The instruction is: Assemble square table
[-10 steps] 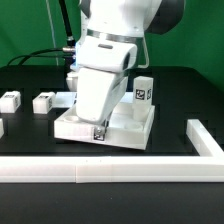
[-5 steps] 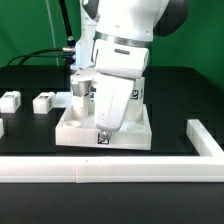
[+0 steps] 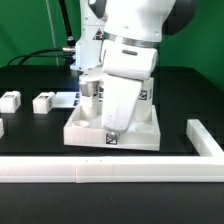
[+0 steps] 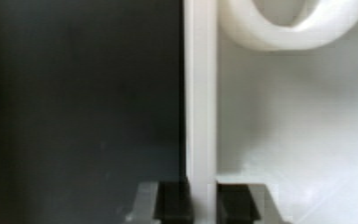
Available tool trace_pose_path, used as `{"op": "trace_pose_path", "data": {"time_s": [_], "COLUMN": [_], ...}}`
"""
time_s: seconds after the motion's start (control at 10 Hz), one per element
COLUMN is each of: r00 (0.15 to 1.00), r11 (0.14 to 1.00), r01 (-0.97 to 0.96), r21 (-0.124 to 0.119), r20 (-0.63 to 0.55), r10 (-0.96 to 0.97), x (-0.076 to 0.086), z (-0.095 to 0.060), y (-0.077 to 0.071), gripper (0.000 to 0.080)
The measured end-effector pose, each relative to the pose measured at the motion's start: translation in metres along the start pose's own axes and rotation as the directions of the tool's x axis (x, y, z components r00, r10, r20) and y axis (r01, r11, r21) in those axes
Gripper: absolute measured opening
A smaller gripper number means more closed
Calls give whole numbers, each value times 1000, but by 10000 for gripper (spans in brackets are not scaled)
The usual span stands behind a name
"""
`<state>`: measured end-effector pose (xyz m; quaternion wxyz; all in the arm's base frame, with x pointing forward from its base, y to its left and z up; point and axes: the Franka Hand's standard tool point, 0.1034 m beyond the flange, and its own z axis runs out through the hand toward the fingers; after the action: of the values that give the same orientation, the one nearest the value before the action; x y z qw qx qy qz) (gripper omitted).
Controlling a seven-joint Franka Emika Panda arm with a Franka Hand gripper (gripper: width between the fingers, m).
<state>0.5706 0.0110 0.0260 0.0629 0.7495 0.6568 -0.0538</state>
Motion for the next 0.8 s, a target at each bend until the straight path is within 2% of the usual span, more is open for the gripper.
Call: {"op": "trace_pose_path", "data": {"time_s": [0.2, 0.4, 0.8], "r00": [1000, 999, 1000], "r11": [1000, 999, 1000], "r01": [5, 35, 25], "r21": [8, 2, 4], "r20": [-3, -12, -12], "r10": [-5, -35, -24], "x": [17, 29, 26], "z": [-4, -7, -5], "y": [11, 27, 26], "gripper": [57, 57, 57]}}
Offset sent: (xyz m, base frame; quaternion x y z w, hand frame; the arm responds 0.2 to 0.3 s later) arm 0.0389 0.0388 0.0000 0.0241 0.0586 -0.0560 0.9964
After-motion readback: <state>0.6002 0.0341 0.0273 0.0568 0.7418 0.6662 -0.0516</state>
